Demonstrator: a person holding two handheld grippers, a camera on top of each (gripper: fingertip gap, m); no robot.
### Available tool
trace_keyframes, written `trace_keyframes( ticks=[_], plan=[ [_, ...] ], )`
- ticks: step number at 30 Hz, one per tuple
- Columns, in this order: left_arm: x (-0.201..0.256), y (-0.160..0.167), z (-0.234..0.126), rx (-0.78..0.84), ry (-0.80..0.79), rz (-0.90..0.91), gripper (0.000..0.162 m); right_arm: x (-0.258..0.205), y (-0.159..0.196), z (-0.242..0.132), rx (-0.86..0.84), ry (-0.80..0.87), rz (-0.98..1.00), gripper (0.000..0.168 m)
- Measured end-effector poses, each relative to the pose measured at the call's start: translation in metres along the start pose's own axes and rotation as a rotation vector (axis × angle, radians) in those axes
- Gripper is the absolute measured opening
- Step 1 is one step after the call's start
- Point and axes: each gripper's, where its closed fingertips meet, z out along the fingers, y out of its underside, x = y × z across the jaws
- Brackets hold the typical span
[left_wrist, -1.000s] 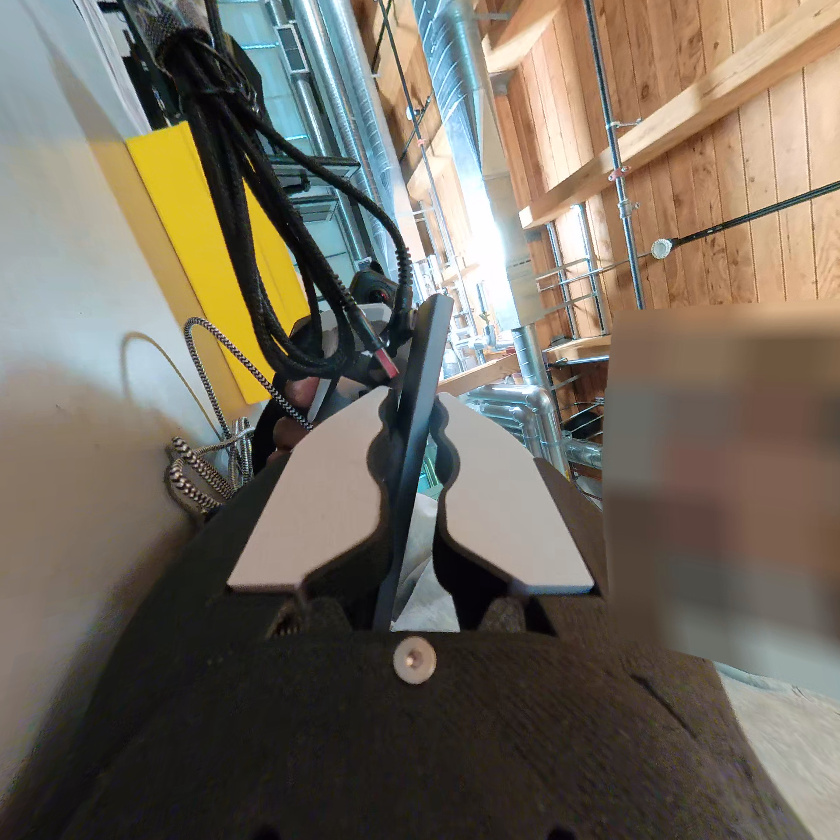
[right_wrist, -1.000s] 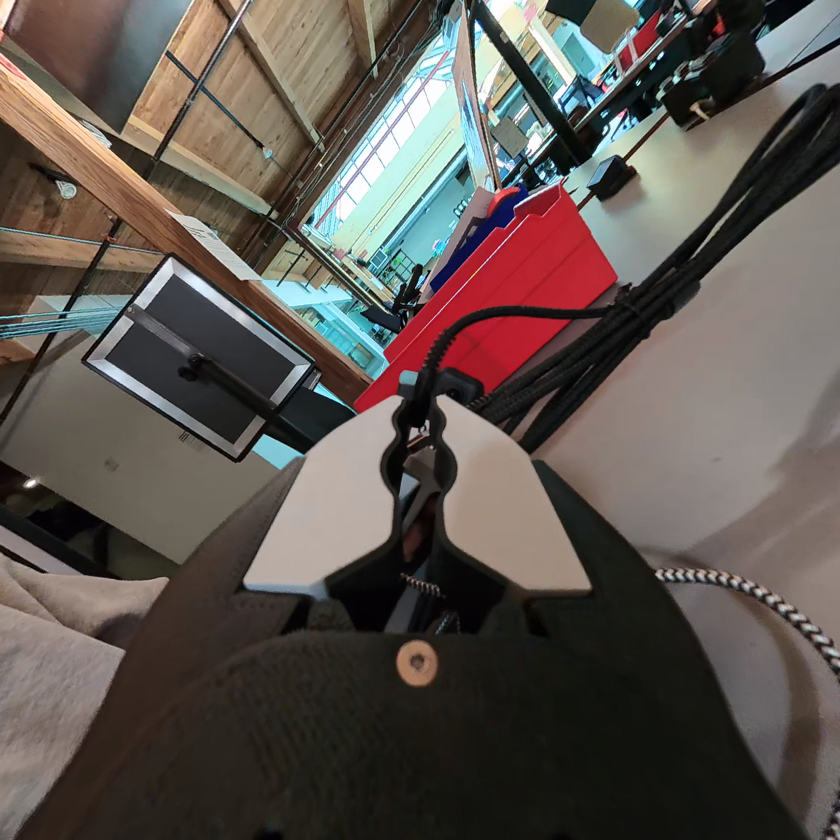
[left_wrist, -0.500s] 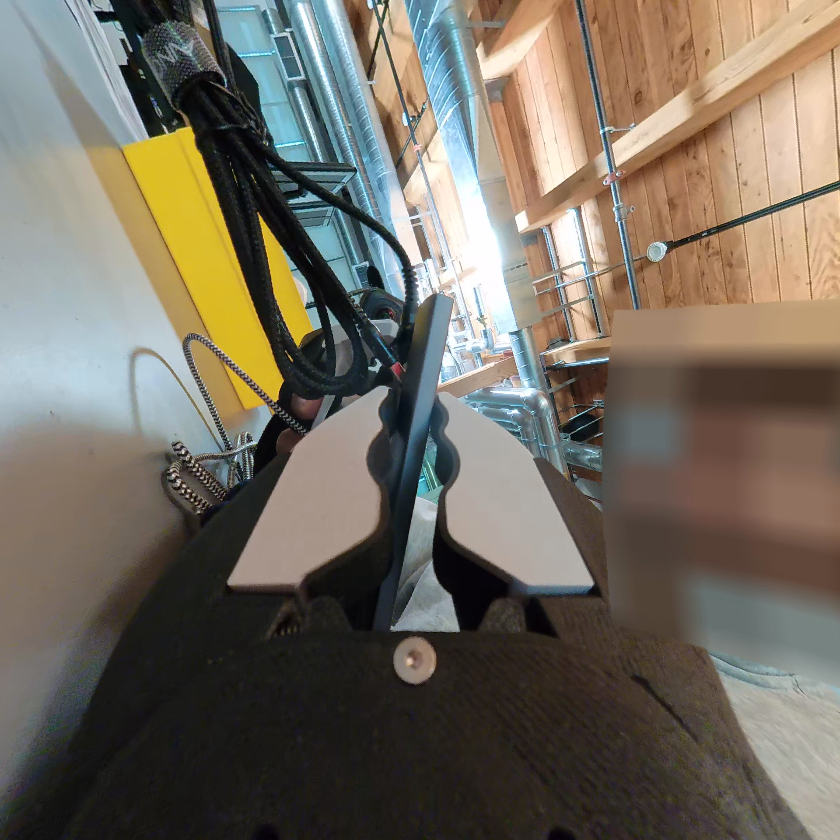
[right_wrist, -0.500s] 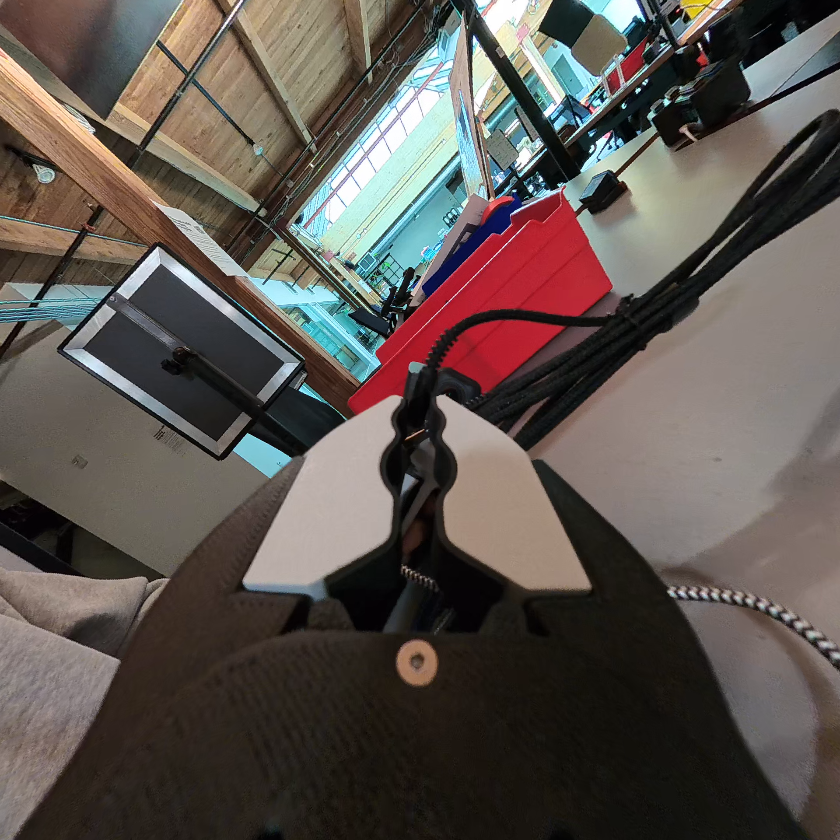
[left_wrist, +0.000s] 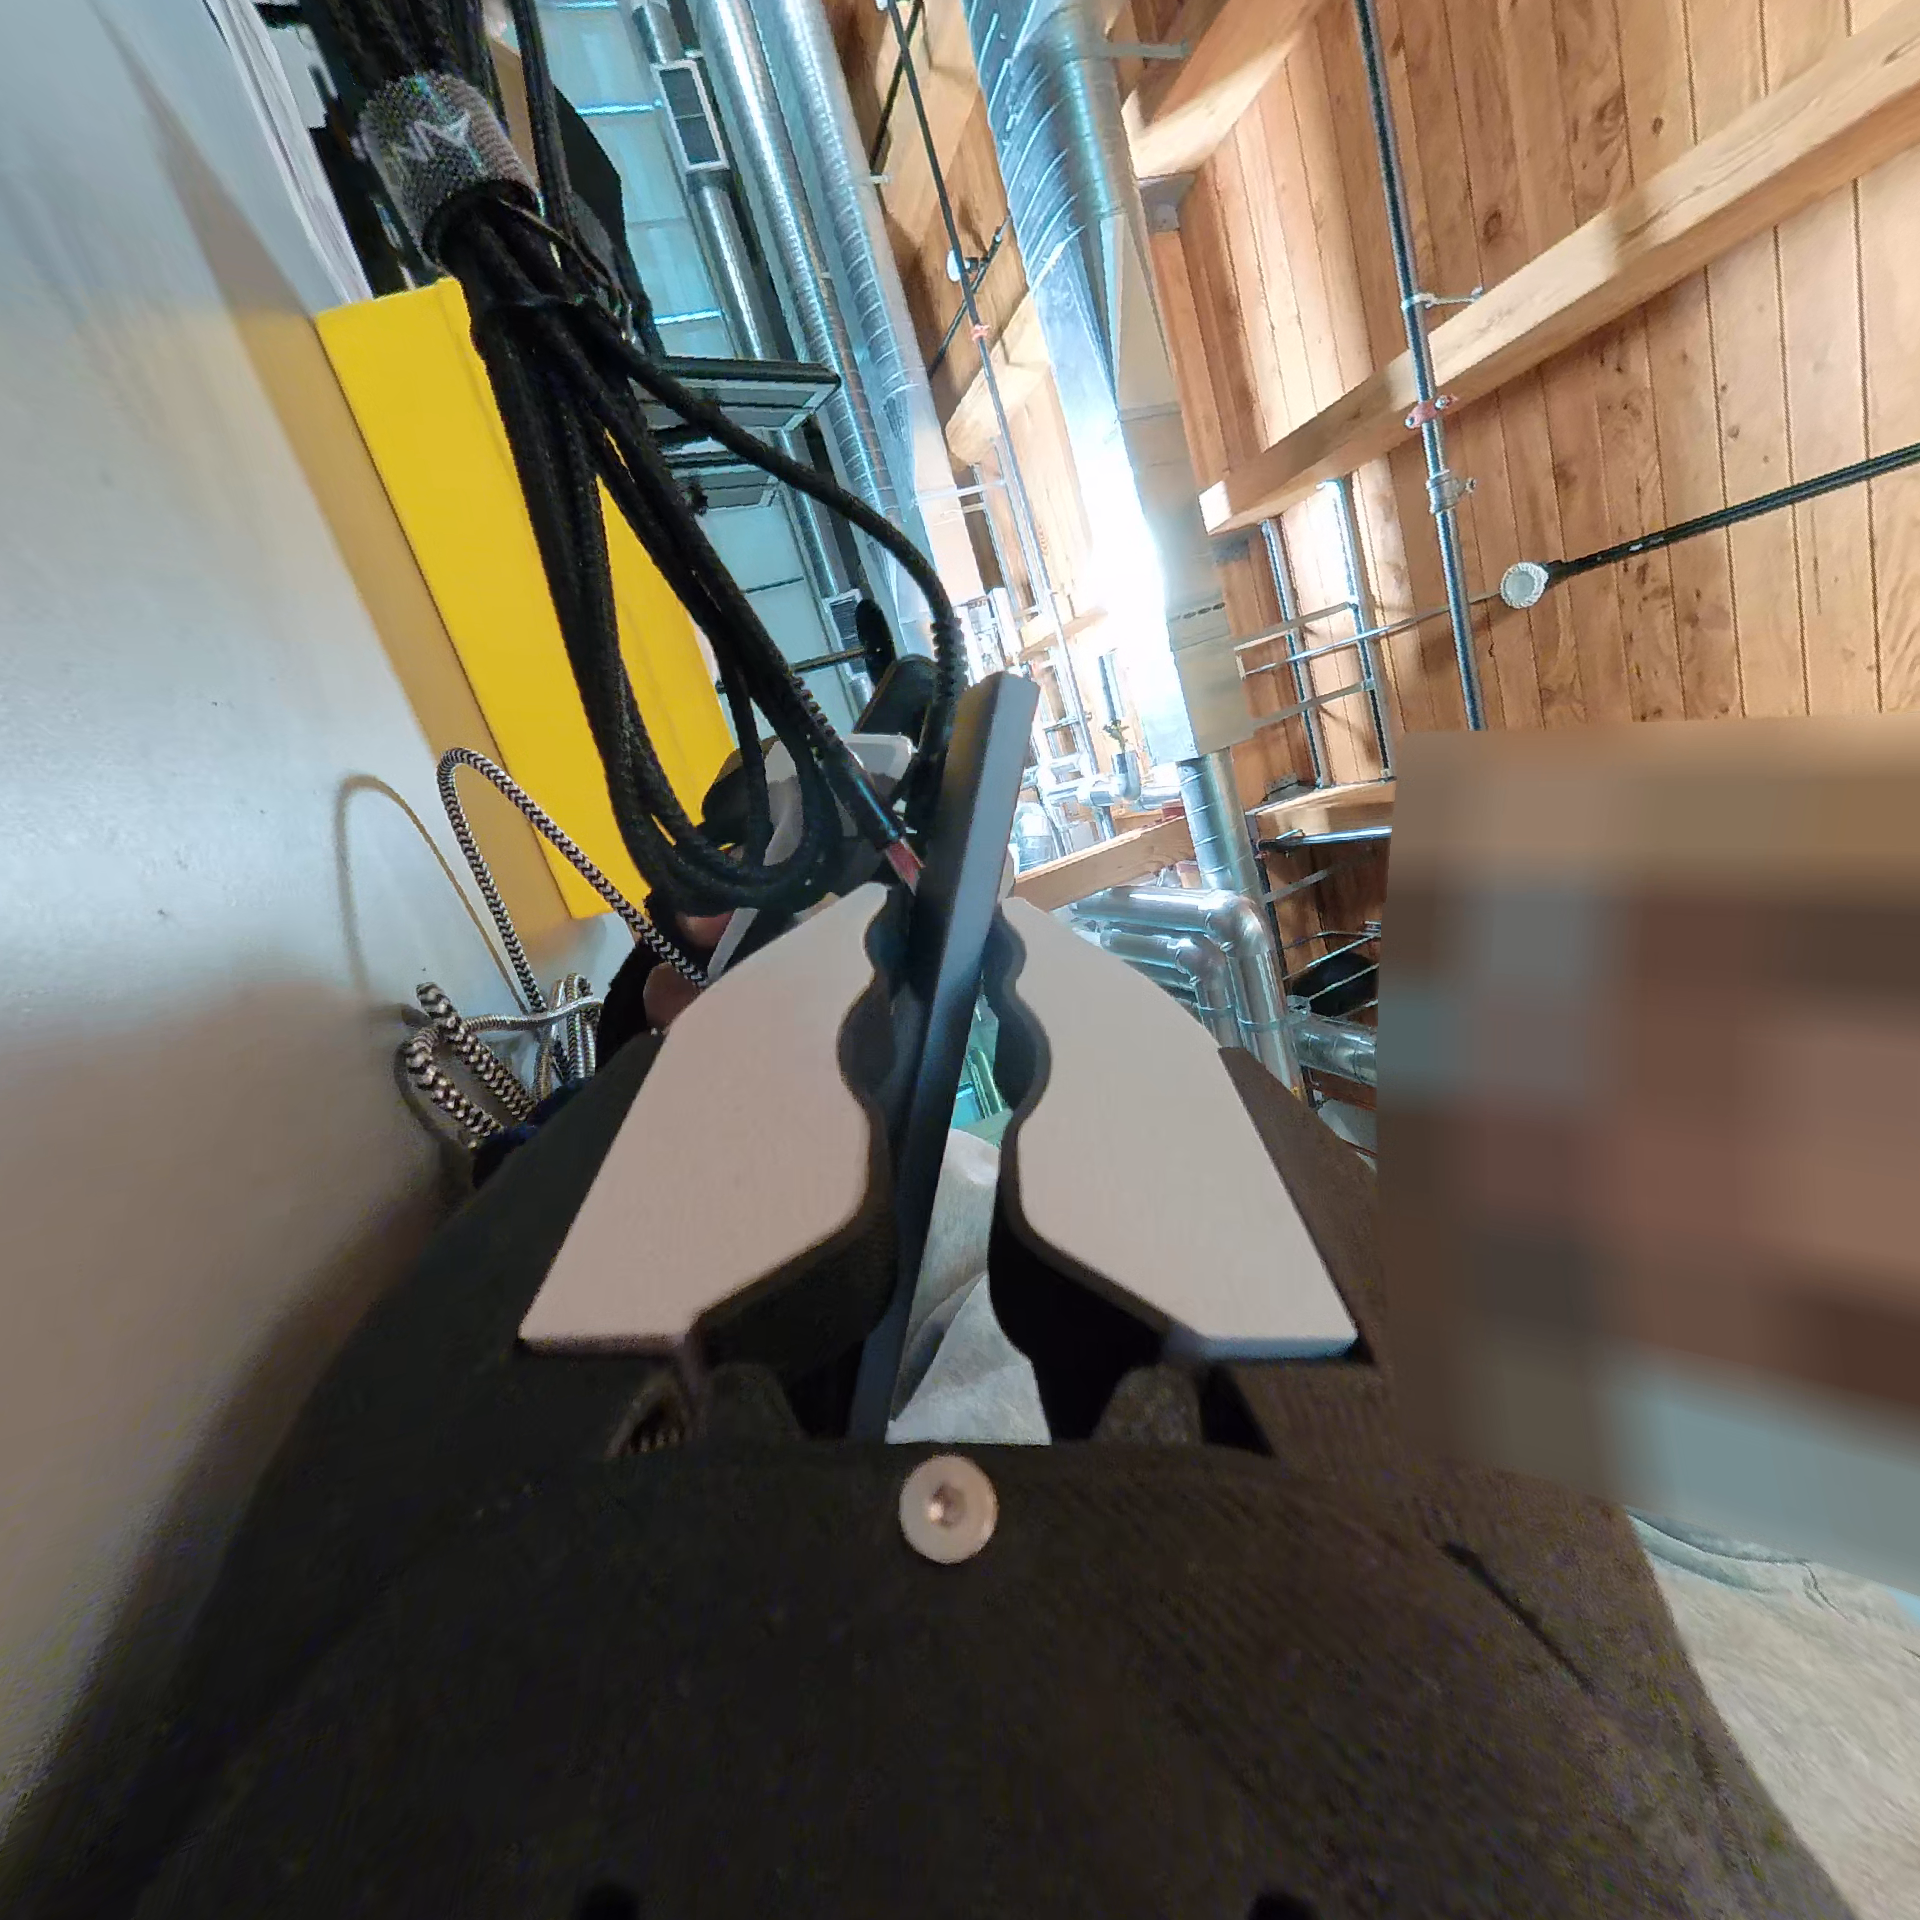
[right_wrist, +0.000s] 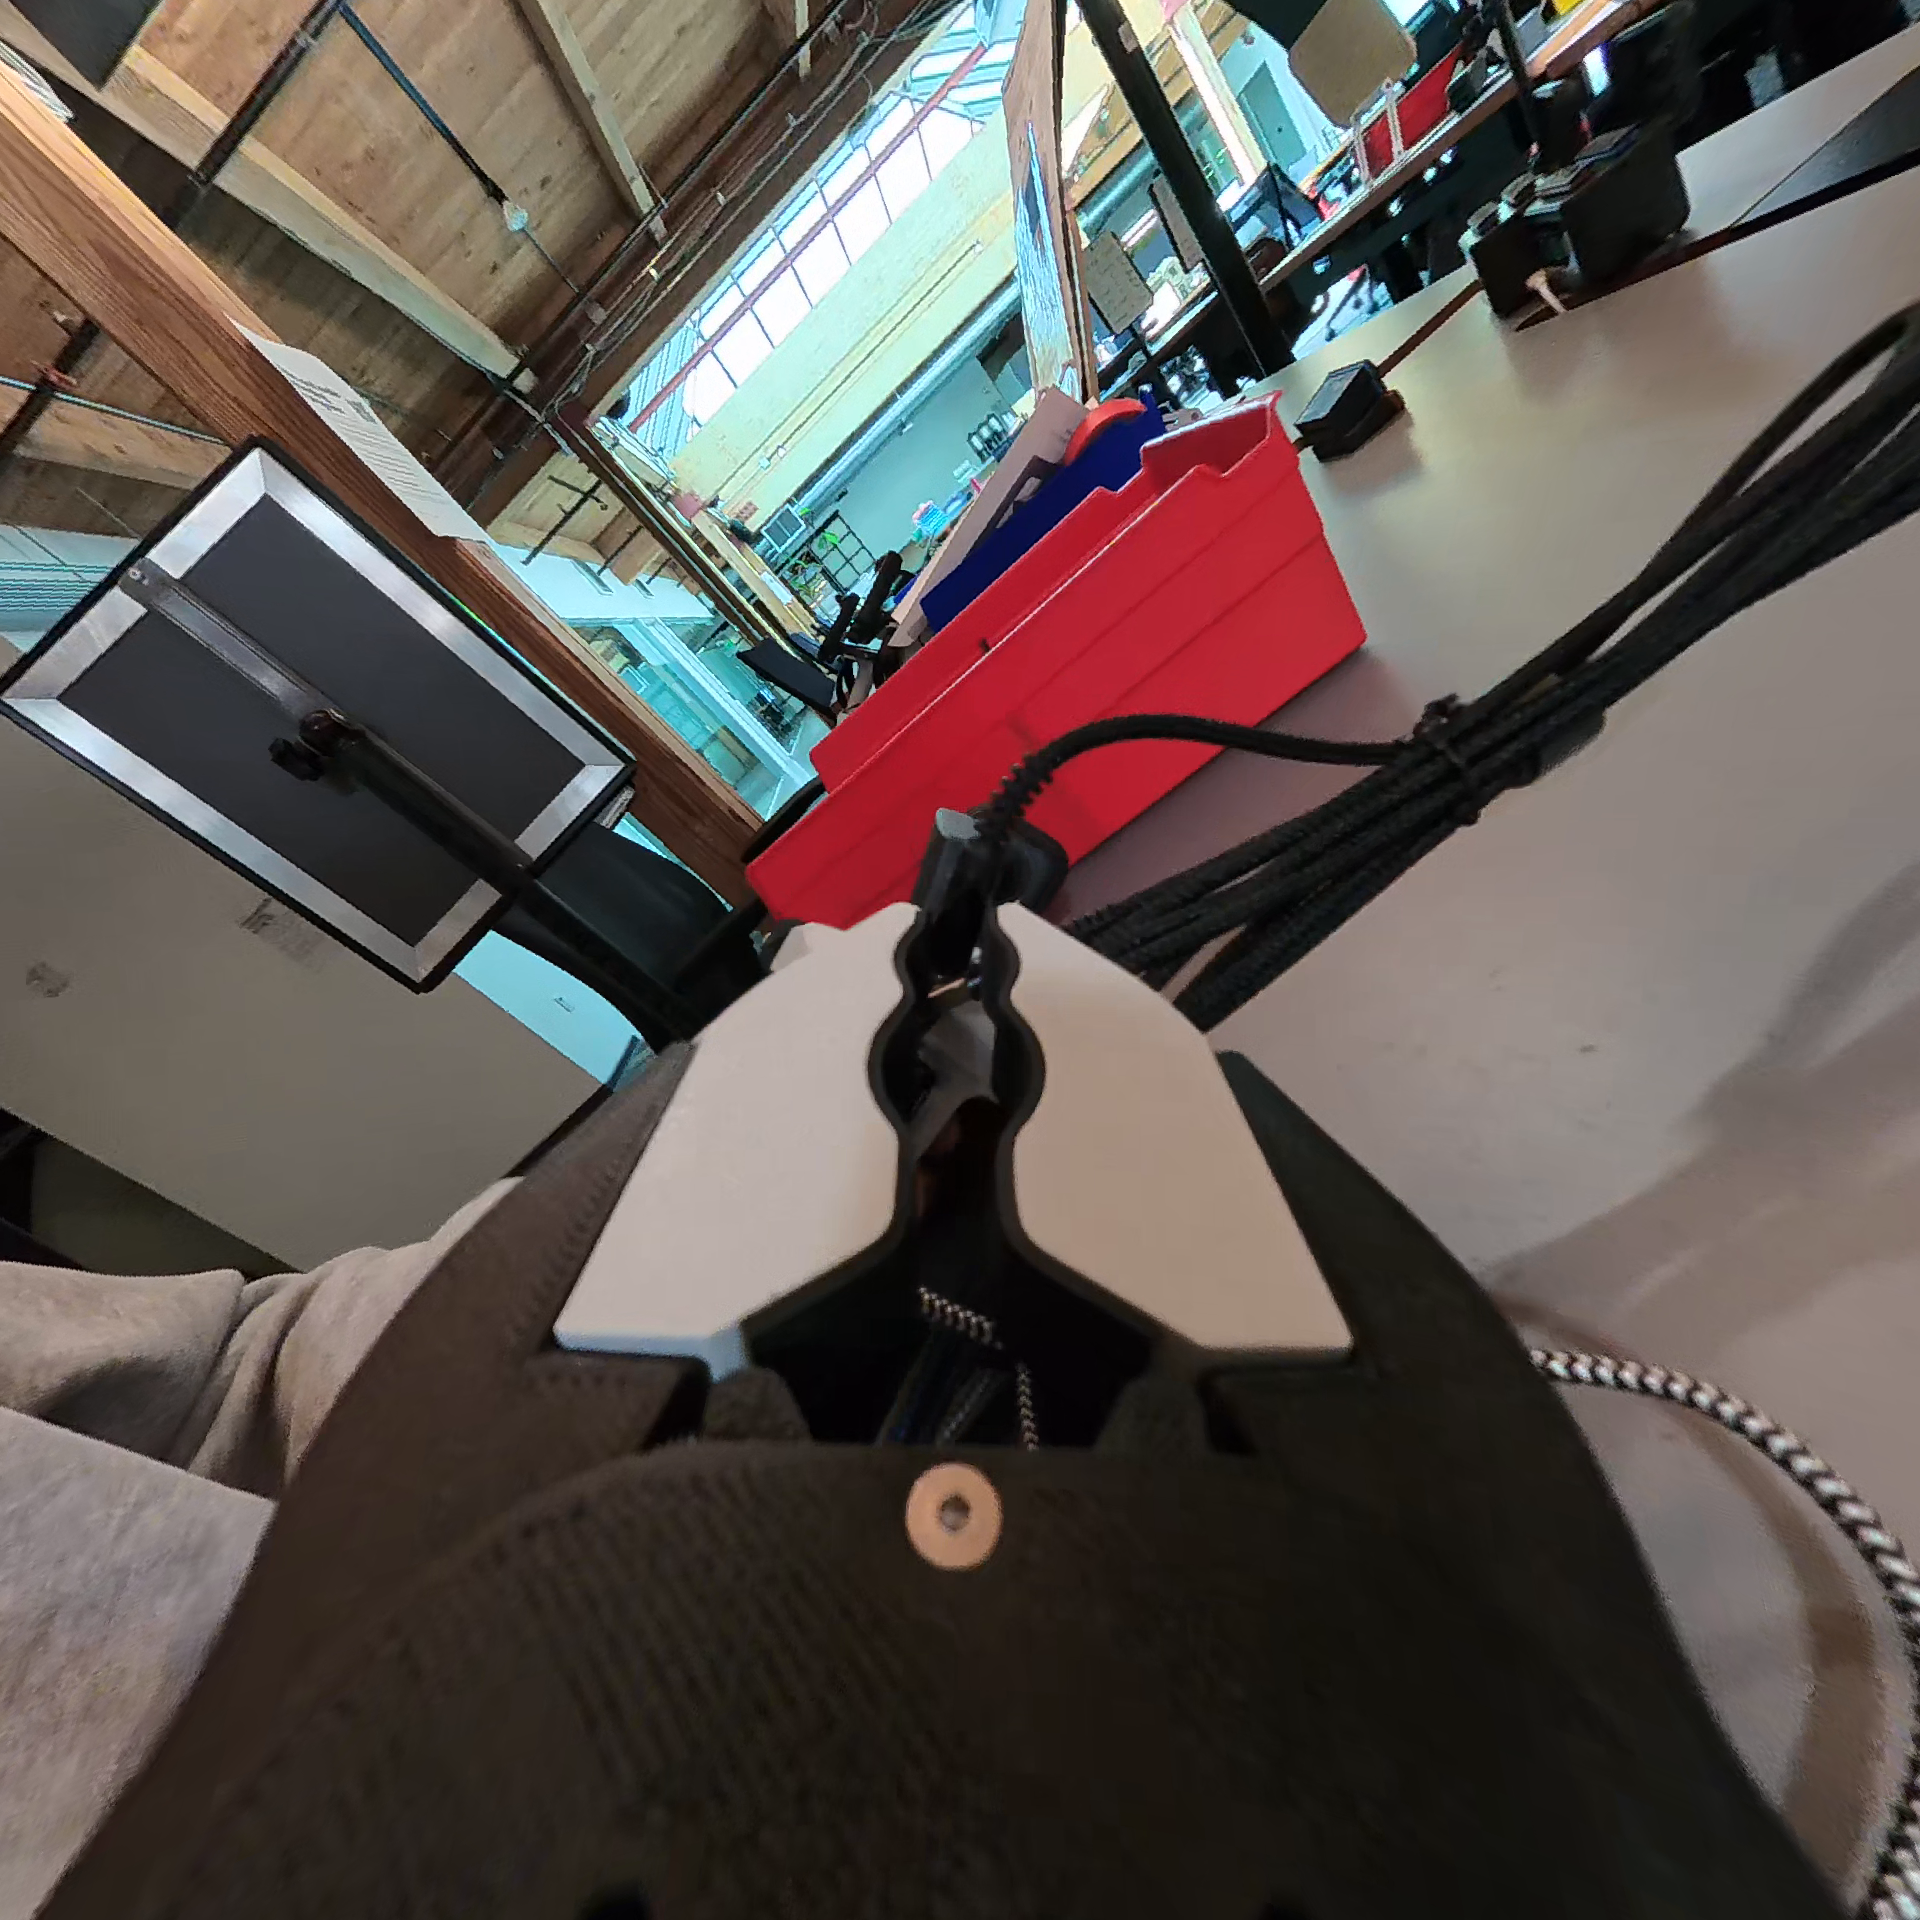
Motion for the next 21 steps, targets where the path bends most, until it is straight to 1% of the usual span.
trace_keyframes(
  ticks=[6, 9, 12, 14, 15, 16, 18, 19, 21],
  plan=[
    [-0.005, 0.003, -0.003, -0.055, -0.035, -0.044, 0.015, 0.002, 0.005, 0.001, -0.023, -0.030, 0.055, 0.009],
    [-0.009, 0.007, -0.004, -0.104, -0.101, 0.002, 0.016, 0.001, 0.010, 0.004, -0.058, -0.027, 0.041, 0.009],
    [-0.017, 0.014, -0.004, -0.168, -0.190, 0.073, 0.022, -0.002, 0.014, 0.006, -0.086, -0.018, -0.001, 0.009],
    [-0.020, 0.013, -0.005, -0.164, -0.218, 0.098, 0.024, -0.002, 0.009, 0.005, -0.060, -0.020, -0.006, 0.010],
    [-0.022, 0.011, -0.005, -0.155, -0.229, 0.094, 0.030, -0.001, 0.008, 0.004, -0.052, -0.023, 0.004, 0.010],
    [-0.021, 0.010, -0.006, -0.144, -0.219, 0.088, 0.031, 0.000, 0.007, 0.003, -0.051, -0.024, 0.016, 0.010],
    [-0.018, 0.009, -0.006, -0.142, -0.199, 0.080, 0.015, 0.004, 0.008, 0.004, -0.059, -0.018, 0.034, 0.010],
    [-0.018, 0.008, -0.006, -0.137, -0.204, 0.088, 0.010, 0.004, 0.009, 0.004, -0.067, -0.015, 0.037, 0.010],
    [-0.016, 0.007, -0.006, -0.128, -0.192, 0.111, 0.010, 0.004, 0.012, 0.005, -0.084, -0.006, 0.027, 0.009]
  ],
)
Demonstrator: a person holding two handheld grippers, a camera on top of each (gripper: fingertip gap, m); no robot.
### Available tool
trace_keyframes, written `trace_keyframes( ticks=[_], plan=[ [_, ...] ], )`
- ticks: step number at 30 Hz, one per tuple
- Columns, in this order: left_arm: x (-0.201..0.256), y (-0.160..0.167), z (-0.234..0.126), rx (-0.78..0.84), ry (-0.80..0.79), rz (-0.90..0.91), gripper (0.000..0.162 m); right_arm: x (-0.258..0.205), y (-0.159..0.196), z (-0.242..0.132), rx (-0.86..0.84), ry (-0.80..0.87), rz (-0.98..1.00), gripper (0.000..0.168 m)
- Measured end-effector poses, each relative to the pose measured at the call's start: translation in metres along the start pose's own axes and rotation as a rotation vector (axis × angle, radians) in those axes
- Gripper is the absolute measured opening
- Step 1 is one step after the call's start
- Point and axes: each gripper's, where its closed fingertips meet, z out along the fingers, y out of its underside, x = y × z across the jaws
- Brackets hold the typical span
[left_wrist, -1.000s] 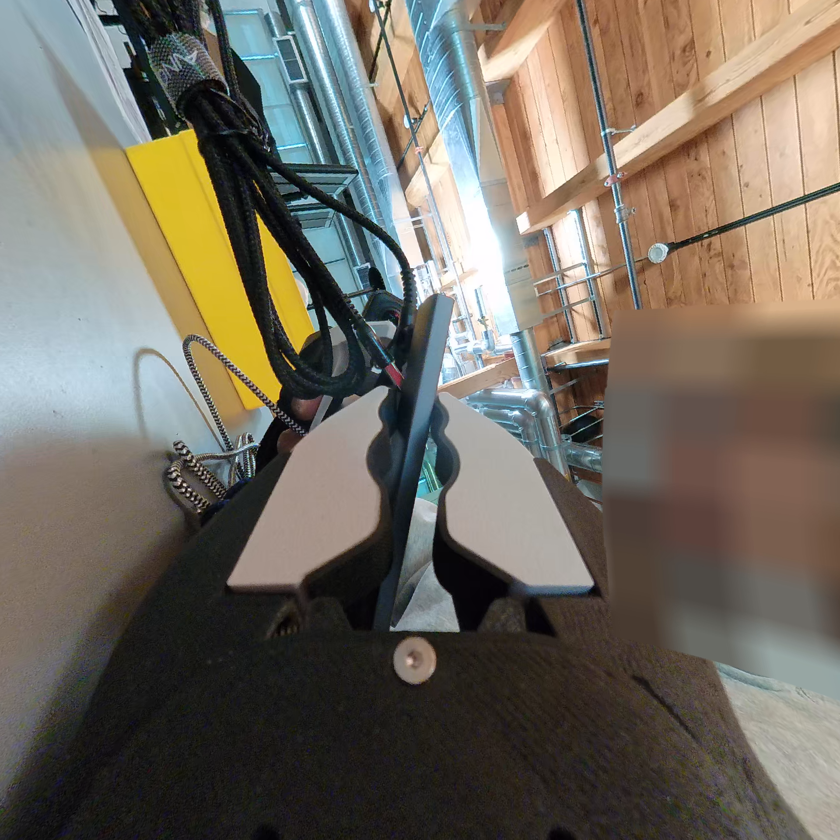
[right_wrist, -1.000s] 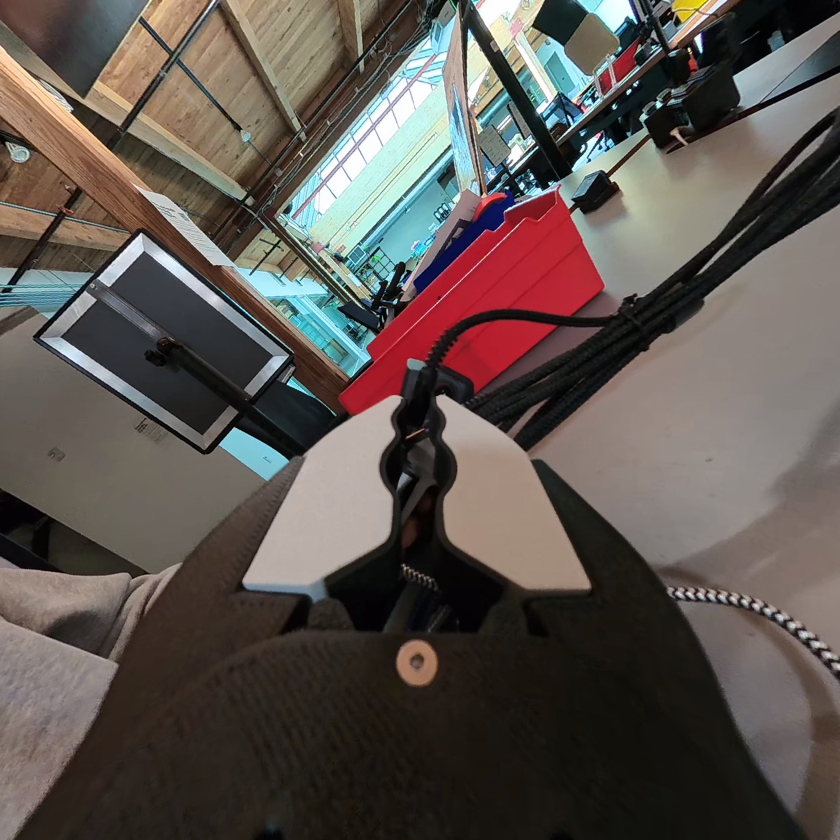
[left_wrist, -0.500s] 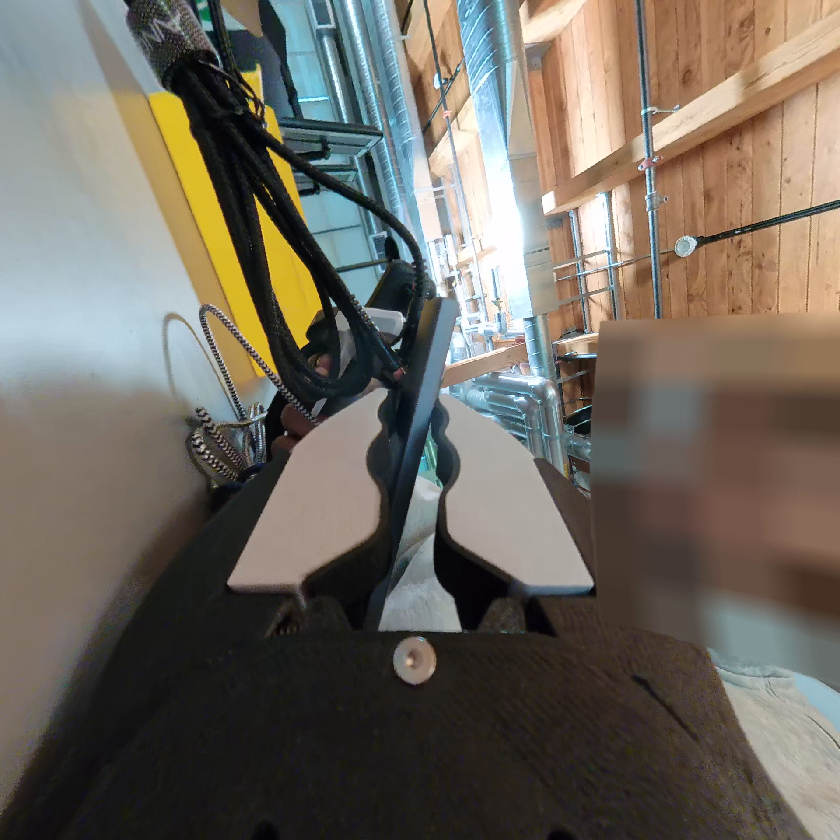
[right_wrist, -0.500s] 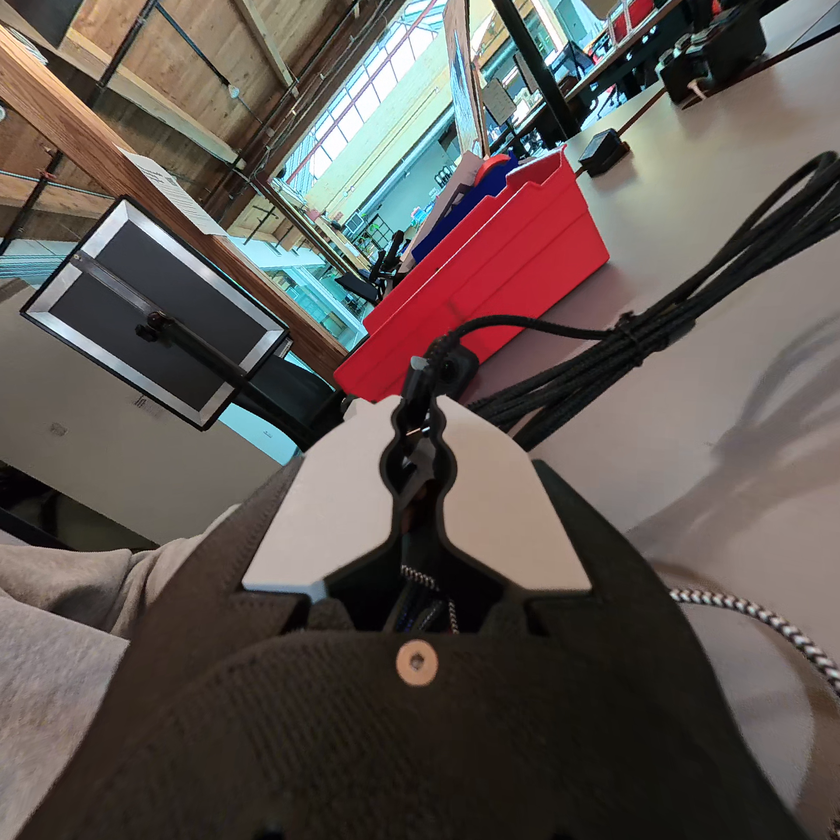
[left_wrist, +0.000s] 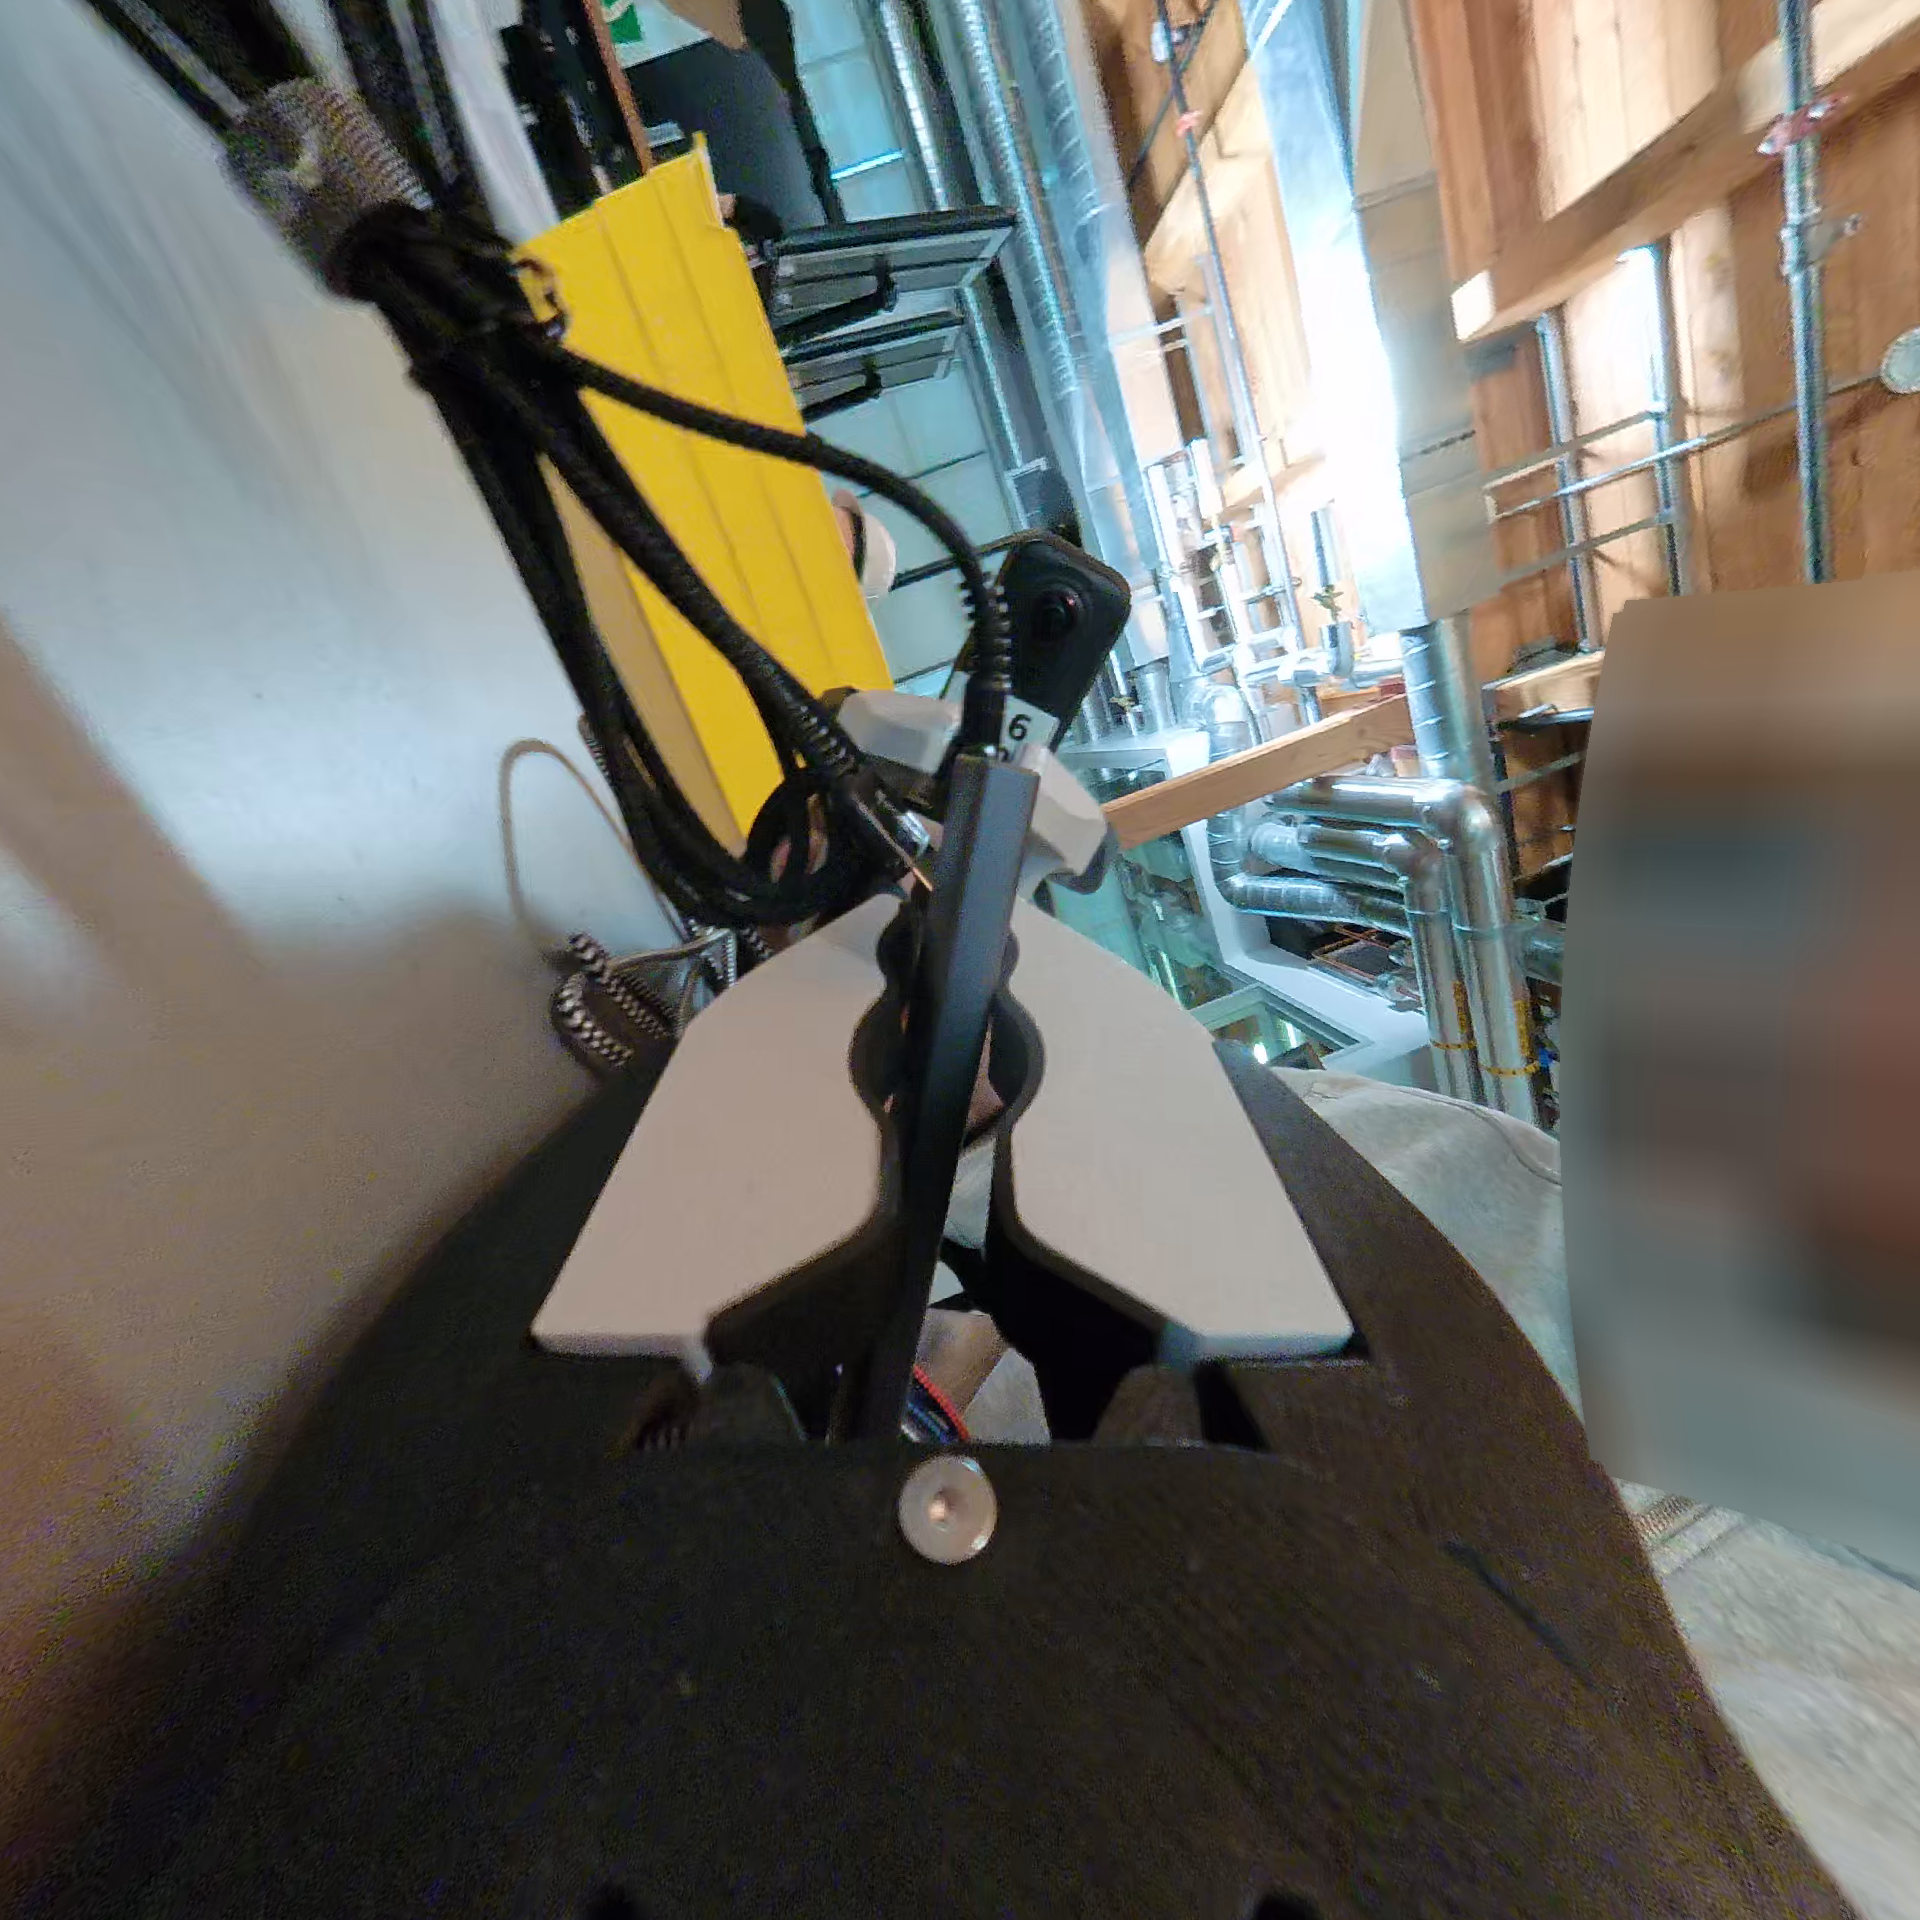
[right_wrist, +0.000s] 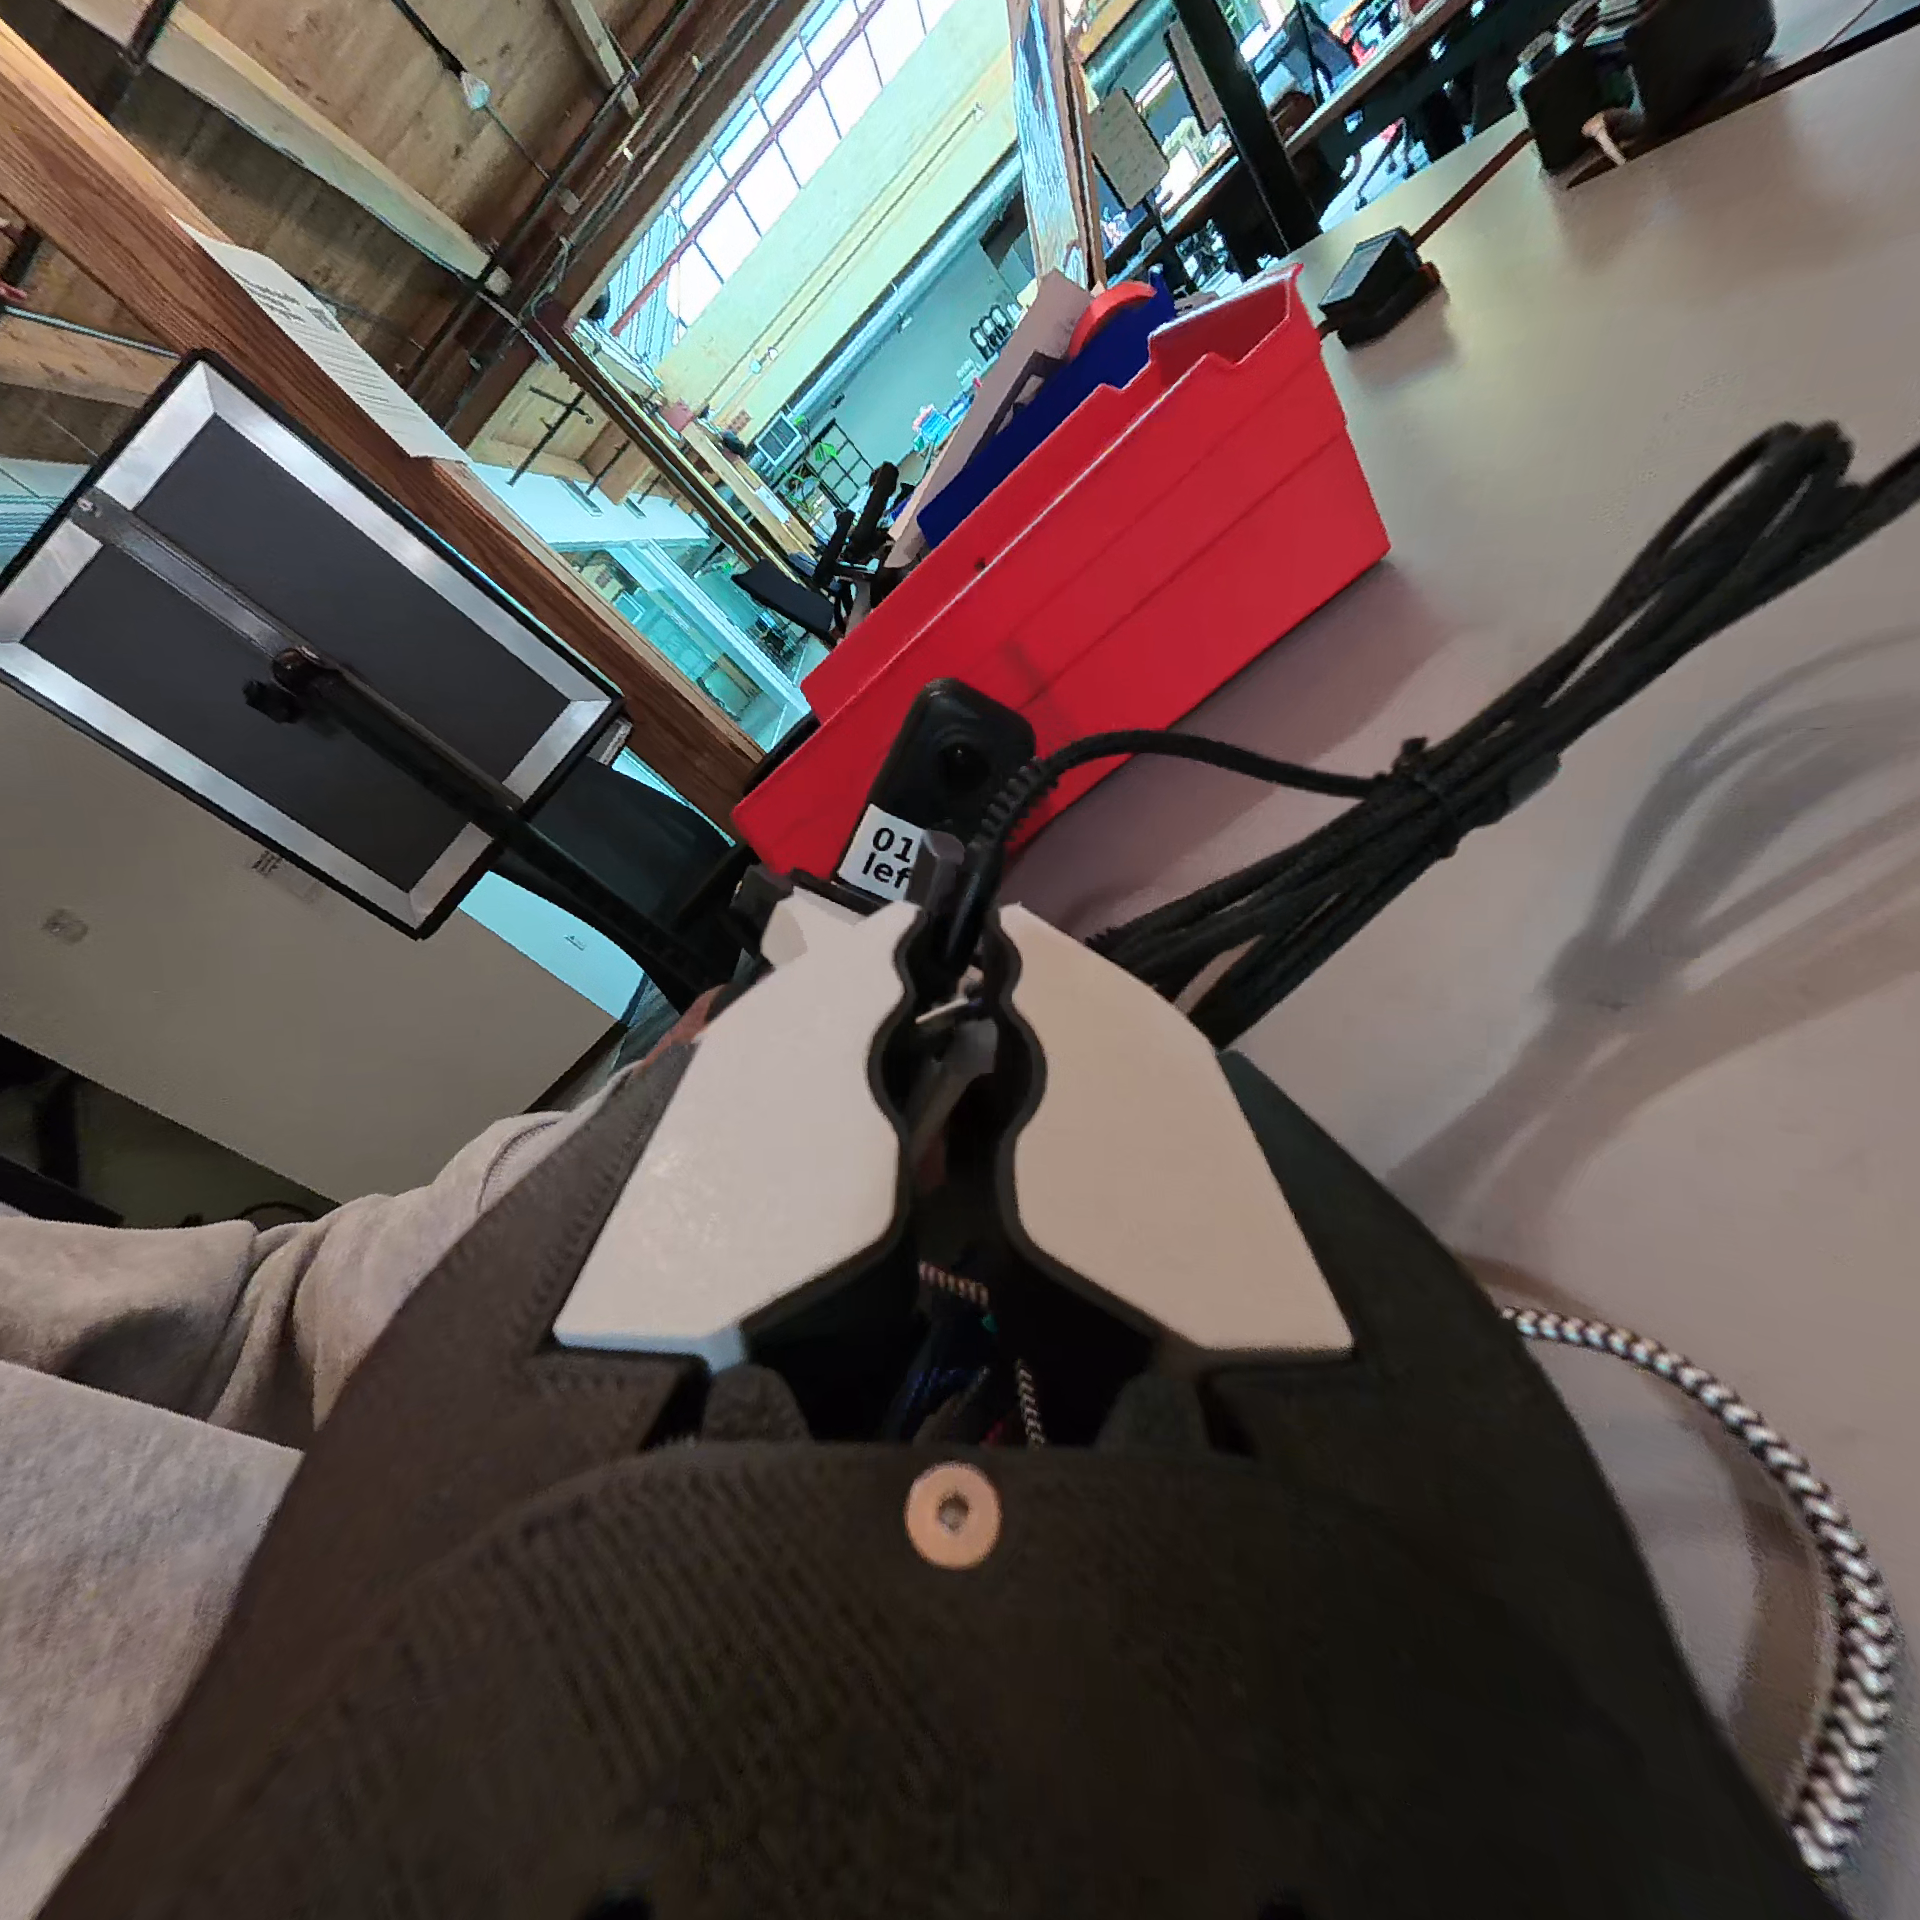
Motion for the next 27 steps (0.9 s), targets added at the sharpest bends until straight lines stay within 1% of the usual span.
trace_keyframes(
  ticks=[2, 5, 10, 14, 19, 27],
  plan=[
    [0.005, 0.000, 0.000, -0.002, 0.039, -0.004, 0.010, -0.002, 0.002, 0.001, -0.017, -0.004, -0.013, 0.009],
    [0.010, 0.000, -0.001, -0.001, 0.090, -0.020, 0.021, -0.005, 0.005, 0.003, -0.033, -0.011, -0.027, 0.010],
    [0.013, 0.000, -0.001, 0.001, 0.098, 0.004, 0.029, -0.006, 0.004, 0.002, -0.027, -0.019, -0.027, 0.009],
    [0.010, 0.001, 0.000, -0.007, 0.072, 0.007, 0.017, -0.006, 0.006, 0.004, -0.043, -0.023, -0.022, 0.010],
    [0.009, 0.013, 0.004, -0.086, 0.052, 0.035, 0.011, -0.008, 0.012, 0.006, -0.087, -0.036, -0.028, 0.009],
    [0.015, 0.013, 0.003, -0.080, 0.104, 0.020, 0.011, -0.013, 0.005, 0.000, -0.038, -0.083, -0.022, 0.010]
  ],
)
